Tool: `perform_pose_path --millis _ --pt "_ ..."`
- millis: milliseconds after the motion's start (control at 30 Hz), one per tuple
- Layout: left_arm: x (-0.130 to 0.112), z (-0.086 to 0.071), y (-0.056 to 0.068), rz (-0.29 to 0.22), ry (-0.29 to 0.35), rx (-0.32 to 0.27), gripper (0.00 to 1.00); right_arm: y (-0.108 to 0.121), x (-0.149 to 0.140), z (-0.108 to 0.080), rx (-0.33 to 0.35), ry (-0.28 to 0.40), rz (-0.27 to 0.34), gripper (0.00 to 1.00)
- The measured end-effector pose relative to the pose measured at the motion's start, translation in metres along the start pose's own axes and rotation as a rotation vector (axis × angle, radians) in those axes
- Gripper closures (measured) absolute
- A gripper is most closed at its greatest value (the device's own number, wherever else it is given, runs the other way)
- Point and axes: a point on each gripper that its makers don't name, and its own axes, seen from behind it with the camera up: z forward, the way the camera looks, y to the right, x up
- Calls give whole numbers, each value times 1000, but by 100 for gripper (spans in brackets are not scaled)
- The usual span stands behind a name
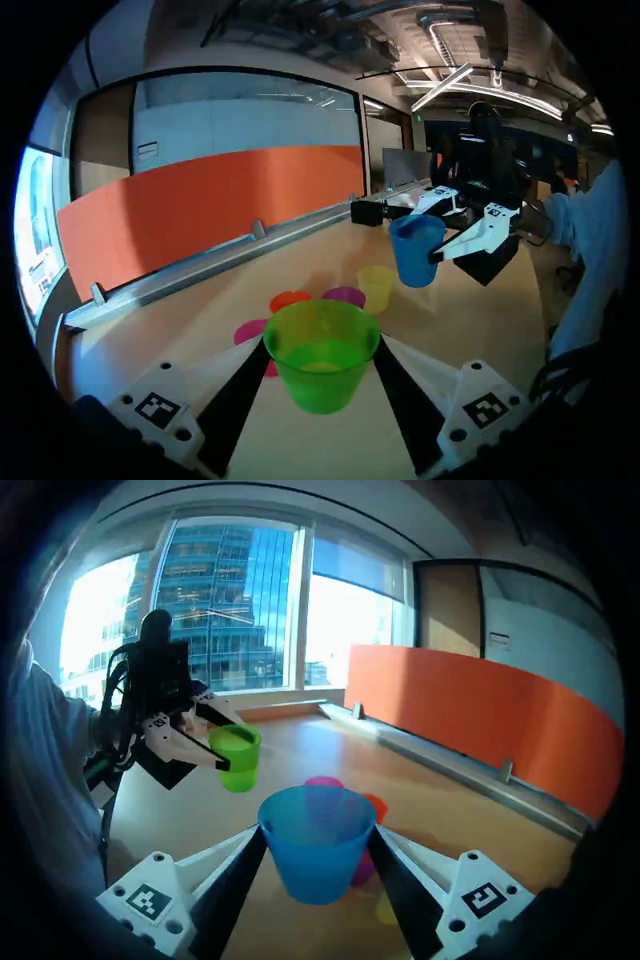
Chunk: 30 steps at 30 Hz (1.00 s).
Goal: Pour water
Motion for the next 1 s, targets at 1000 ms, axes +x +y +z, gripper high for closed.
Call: perform_pose_path --millis 1000 --pt "-59 24 6 15 -170 -43 13 -3 -65 16 46 -198 -7 10"
